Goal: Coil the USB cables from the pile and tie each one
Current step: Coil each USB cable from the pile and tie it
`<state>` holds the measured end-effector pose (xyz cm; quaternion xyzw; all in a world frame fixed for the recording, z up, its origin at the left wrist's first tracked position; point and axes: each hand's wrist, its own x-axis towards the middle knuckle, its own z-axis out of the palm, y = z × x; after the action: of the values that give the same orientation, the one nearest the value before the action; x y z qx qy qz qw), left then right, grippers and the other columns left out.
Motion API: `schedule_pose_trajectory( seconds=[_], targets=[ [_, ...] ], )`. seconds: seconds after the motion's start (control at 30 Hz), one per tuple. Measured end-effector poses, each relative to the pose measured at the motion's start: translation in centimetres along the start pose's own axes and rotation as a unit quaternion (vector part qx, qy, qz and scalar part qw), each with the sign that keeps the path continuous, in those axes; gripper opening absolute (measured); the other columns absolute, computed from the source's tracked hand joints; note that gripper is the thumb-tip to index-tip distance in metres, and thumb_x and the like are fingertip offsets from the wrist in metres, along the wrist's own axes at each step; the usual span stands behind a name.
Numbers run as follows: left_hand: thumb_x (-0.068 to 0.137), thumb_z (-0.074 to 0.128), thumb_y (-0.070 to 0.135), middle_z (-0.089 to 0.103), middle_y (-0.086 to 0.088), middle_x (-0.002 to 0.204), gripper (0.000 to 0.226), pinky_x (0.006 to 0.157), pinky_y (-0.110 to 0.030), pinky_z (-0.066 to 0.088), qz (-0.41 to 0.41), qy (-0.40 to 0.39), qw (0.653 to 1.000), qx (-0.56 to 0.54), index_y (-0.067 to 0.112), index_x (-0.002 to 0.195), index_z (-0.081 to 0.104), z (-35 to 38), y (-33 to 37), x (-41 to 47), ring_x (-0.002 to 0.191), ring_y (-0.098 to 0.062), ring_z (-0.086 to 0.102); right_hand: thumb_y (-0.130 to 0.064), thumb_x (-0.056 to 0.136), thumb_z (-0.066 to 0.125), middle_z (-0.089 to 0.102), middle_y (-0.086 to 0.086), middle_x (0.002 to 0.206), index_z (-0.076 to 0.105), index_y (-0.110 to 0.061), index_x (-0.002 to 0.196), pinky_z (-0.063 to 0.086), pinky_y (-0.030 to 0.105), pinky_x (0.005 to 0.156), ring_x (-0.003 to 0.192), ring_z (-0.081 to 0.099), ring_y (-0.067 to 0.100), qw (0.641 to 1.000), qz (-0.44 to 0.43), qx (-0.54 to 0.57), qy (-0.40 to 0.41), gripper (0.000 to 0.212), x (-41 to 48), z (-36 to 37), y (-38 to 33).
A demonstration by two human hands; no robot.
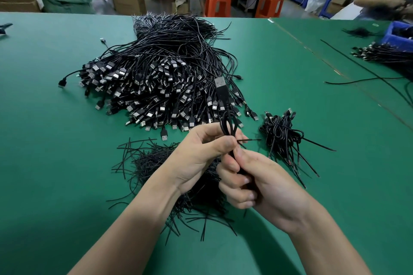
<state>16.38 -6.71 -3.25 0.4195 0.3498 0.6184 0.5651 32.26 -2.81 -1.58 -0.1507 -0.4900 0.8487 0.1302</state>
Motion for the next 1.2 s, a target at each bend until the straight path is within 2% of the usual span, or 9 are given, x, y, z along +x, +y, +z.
schedule_pose_trajectory(
  seconds=[0.2,0.37,0.47,0.6,0.73,0.87,0.97,1.07,1.2],
  targets=[
    [0.078,0.079,0.037,0.064,-0.014,0.077,0.021,0.069,-0.015,0.053,-0.019,0.047,0.998,0.043,0.018,0.087,0.080,-0.1,-0.1,0.3,0.057,-0.008,0.060,-0.046,0.101,0.045,0.044,-0.002,0.065,0.059,-0.018,0.088,0.038,0.023,0.051,0.053,0.041,0.013,0.978,-0.054,-0.157,0.125,0.034,-0.1,-0.1,0.2],
    [0.080,0.080,0.039,0.074,-0.007,0.096,0.033,0.094,-0.028,0.053,-0.007,0.065,0.993,0.095,0.010,0.093,0.079,-1.1,0.1,0.4,0.093,-0.015,0.066,-0.051,0.091,0.059,0.065,-0.016,0.094,0.059,-0.040,0.108,0.049,0.018,0.068,0.086,0.065,0.007,0.779,-0.224,-0.487,0.326,0.020,-0.1,-1.1,-0.2],
    [0.077,0.081,0.045,0.069,-0.013,0.099,0.046,0.104,-0.042,0.043,-0.043,0.064,0.990,0.117,0.002,0.093,0.075,-1.1,0.3,0.4,0.097,-0.019,0.058,-0.032,0.095,0.072,0.064,-0.015,0.102,0.065,-0.026,0.117,0.051,0.020,0.072,0.090,0.065,0.012,0.690,-0.337,-0.563,0.305,0.024,-0.1,-1.8,-0.8],
    [0.075,0.079,0.045,0.069,0.003,0.084,0.026,0.084,-0.024,0.042,-0.097,0.027,0.990,0.097,0.020,0.083,0.080,-0.7,0.7,0.3,0.082,-0.008,0.056,-0.020,0.094,0.075,0.069,-0.004,0.091,0.074,-0.010,0.097,0.050,0.028,0.066,0.081,0.063,0.013,0.629,-0.410,-0.607,0.262,0.011,-0.2,-2.4,-1.4],
    [0.078,0.078,0.041,0.070,-0.010,0.105,0.033,0.102,-0.043,0.039,-0.125,0.014,0.991,0.046,0.014,0.097,0.081,-0.7,0.4,0.3,0.105,-0.022,0.057,-0.016,0.092,0.075,0.070,-0.011,0.083,0.073,-0.015,0.089,0.048,0.019,0.066,0.075,0.064,0.007,0.653,-0.415,-0.576,0.266,0.004,-0.2,-1.6,-1.6],
    [0.080,0.076,0.046,0.072,-0.008,0.103,0.034,0.108,-0.054,0.042,-0.112,0.034,0.991,0.058,0.016,0.097,0.080,-0.5,0.4,0.3,0.102,-0.020,0.061,-0.011,0.091,0.074,0.068,-0.013,0.071,0.068,-0.026,0.080,0.044,0.012,0.063,0.064,0.062,0.003,0.778,-0.353,-0.423,0.302,0.019,0.3,-0.8,-1.5],
    [0.079,0.079,0.049,0.068,-0.007,0.092,0.036,0.094,-0.041,0.046,-0.013,0.099,0.982,0.161,0.014,0.088,0.075,-0.1,0.4,0.5,0.091,-0.013,0.059,-0.016,0.090,0.073,0.062,-0.006,0.064,0.068,-0.026,0.076,0.041,0.018,0.053,0.055,0.049,0.009,0.841,-0.297,-0.290,0.347,0.017,0.7,-0.4,-1.4],
    [0.078,0.085,0.043,0.058,0.013,0.084,0.023,0.073,-0.020,0.041,0.154,0.148,0.918,0.333,0.024,0.085,0.075,-0.2,0.3,0.8,0.080,-0.002,0.055,-0.019,0.086,0.074,0.058,-0.001,0.061,0.069,-0.023,0.072,0.034,0.018,0.048,0.048,0.038,0.009,0.900,-0.248,-0.105,0.342,0.015,1.1,-0.2,-1.3],
    [0.089,0.080,0.031,0.062,0.009,0.069,0.010,0.055,-0.018,0.042,0.257,0.145,0.857,0.423,0.030,0.098,0.079,-0.4,0.6,0.2,0.062,-0.008,0.056,-0.008,0.089,0.067,0.057,-0.003,0.061,0.072,-0.023,0.068,0.035,0.014,0.048,0.048,0.039,0.005,0.919,-0.203,-0.013,0.339,0.026,1.6,0.0,-1.3]
  ],
)
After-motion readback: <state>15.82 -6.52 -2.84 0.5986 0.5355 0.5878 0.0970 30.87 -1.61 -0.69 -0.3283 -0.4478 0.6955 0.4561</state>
